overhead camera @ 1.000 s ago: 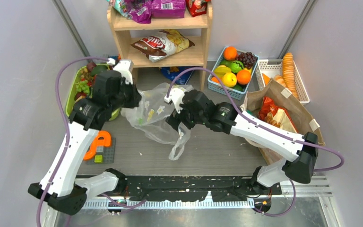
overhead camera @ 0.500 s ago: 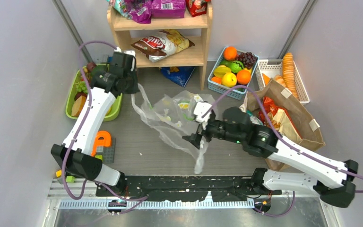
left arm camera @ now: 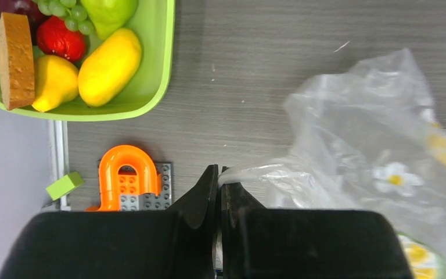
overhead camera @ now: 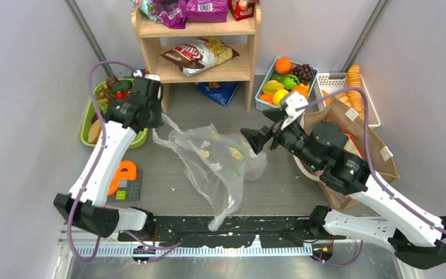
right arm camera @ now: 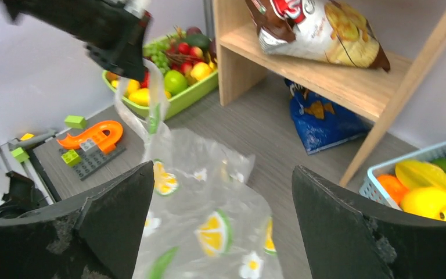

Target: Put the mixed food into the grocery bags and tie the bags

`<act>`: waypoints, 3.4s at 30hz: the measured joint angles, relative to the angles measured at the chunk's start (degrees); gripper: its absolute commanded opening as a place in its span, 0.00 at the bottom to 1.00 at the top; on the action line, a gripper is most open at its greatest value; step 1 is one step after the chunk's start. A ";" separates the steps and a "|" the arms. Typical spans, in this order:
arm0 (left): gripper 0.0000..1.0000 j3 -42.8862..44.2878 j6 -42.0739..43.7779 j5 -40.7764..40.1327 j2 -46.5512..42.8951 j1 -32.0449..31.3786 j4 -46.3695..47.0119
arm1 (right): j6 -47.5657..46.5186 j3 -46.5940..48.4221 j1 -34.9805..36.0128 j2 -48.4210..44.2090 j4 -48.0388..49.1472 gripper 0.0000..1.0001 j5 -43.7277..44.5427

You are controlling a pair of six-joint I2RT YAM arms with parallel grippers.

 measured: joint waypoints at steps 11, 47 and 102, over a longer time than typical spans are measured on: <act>0.00 6.51 -3.52 6.47 -14.97 -0.37 -0.07 | 6.43 10.12 -1.05 10.05 -22.67 0.96 7.65; 0.00 3.08 -3.80 5.55 -19.30 -0.37 -2.14 | 27.23 28.79 37.22 53.90 -40.46 0.96 43.74; 0.00 -23.06 -12.07 12.83 -33.66 -0.57 14.56 | 12.44 10.60 -21.07 32.15 -3.32 0.96 -28.26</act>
